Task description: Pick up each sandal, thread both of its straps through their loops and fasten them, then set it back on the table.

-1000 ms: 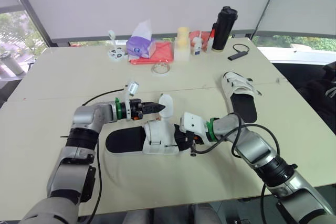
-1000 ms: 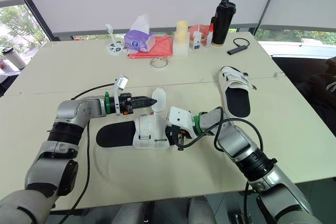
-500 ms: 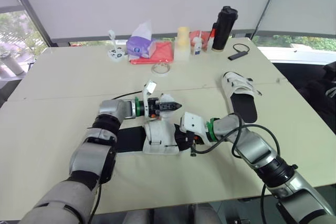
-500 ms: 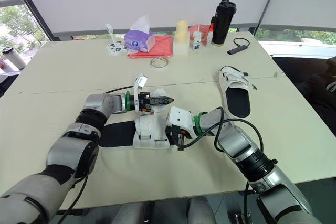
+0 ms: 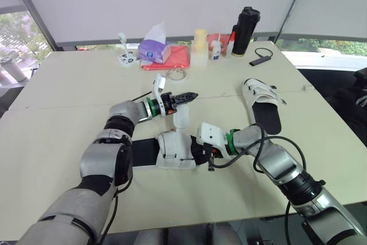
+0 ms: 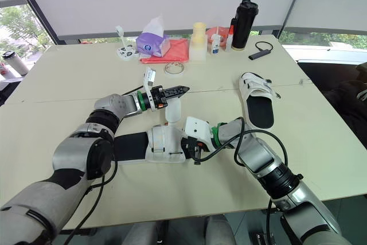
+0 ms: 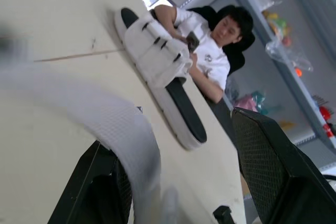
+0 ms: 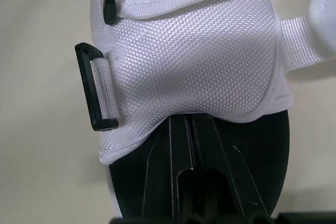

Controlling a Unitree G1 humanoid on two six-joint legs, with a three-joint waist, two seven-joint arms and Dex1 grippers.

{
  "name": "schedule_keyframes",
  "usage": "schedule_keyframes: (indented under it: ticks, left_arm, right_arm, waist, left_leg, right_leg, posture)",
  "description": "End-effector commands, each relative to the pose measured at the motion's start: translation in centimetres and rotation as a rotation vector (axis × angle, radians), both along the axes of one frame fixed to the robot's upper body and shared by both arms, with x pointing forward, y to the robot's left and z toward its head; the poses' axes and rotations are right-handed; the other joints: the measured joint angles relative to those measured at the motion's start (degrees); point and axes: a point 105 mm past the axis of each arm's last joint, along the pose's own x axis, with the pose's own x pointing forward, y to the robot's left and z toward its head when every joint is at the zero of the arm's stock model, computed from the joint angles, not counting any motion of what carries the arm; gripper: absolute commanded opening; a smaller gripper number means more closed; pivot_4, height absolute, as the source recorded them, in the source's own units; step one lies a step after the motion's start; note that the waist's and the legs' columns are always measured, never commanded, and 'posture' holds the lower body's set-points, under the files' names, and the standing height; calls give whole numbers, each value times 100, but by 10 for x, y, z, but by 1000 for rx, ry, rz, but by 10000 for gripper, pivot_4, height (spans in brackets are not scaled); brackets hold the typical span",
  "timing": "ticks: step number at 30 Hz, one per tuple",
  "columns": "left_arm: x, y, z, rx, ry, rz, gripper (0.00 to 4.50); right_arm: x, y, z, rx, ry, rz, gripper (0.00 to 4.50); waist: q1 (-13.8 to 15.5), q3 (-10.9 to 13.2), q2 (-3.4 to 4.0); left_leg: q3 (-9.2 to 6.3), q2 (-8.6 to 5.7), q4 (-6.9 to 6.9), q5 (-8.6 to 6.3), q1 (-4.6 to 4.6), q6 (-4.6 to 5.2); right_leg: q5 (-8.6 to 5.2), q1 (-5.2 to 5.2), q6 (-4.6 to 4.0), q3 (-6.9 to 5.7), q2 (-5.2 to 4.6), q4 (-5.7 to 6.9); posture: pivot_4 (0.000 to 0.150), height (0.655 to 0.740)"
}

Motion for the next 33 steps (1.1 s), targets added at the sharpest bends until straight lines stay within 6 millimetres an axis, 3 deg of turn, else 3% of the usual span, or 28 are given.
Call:
schedule_keyframes:
  ticks: [1,15,18,22,30,33]
  left_arm:
    - [6,4,25,-43,-60,20,27712]
    - [10,12,39,-59,-90,49,27712]
    - [11,13,42,-60,-100,52,19839]
    - [10,15,48,-61,-140,47,880]
    - [-15,7,51,20,-299,-131,880]
    - [-49,5,58,70,-499,-277,880]
  right_arm:
    - [2,-13,-18,-65,43,-67,0]
    - [1,-13,-19,-68,44,-61,0]
    - [1,-12,-19,-67,44,-60,0]
    - [2,-12,-19,-68,44,-60,0]
    - [2,-12,-19,-70,45,-56,0]
    - [1,-13,-19,-71,46,-55,0]
  waist:
    - [-3,0,0]
    - [-6,0,0]
    - [-6,0,0]
    - [-7,0,0]
    - [-11,0,0]
    - [-28,1,1]
  left_leg:
    - [0,0,0,0,0,0]
    - [0,0,0,0,0,0]
    - [0,0,0,0,0,0]
    - [0,-1,0,1,0,0]
    - [1,0,0,1,1,-1]
    - [1,0,0,1,1,-2]
  right_leg:
    - [0,0,0,0,0,0]
    - [0,0,0,0,0,2]
    - [0,0,0,0,0,2]
    - [1,0,-1,0,0,3]
    - [7,1,-13,0,0,4]
    - [12,0,-20,2,0,4]
  posture:
    - [1500,7400]
    - [1500,7400]
    - [1500,7400]
    - [1500,7400]
    - [1500,7400]
    - [1500,7400]
